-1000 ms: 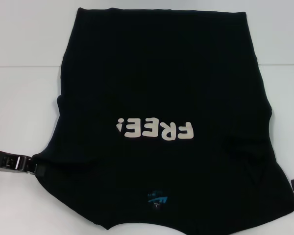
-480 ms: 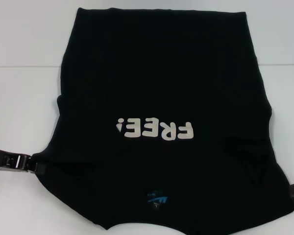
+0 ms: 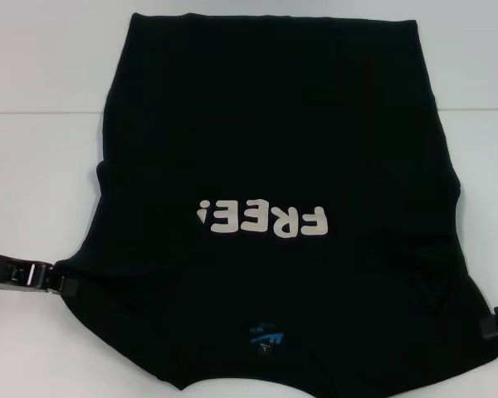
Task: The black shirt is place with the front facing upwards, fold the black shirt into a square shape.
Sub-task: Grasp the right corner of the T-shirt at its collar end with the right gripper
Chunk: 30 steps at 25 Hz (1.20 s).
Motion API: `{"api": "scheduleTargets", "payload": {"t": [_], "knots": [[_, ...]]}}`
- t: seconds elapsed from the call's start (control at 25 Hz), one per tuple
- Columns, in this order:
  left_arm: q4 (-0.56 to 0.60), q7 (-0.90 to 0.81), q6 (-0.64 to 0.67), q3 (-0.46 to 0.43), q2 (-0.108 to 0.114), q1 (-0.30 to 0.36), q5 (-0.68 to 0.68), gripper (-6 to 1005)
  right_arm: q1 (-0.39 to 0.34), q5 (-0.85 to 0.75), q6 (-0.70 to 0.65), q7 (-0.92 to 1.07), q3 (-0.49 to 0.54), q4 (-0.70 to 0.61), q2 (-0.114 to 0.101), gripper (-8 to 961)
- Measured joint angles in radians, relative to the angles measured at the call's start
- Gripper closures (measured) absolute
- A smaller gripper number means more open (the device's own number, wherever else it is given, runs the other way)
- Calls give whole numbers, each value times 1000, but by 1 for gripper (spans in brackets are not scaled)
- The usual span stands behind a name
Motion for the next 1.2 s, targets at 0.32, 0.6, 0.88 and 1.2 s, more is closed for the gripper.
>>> {"api": "scheduleTargets", "payload": {"t": [0.32,0.6,0.88,1.2], "knots": [[1,-2,0,0,0,0,0,981,2,2,1,-10,-2,1,8,72],[2,-6,0,0,0,0,0,981,16,4,0,-15,-4,1,23,71],[5,-7,0,0,0,0,0,981,30,5,0,-16,-26,9,37,71],[6,-7,0,0,1,0,0,982,19,5,5,-21,-16,3,23,71]]}}
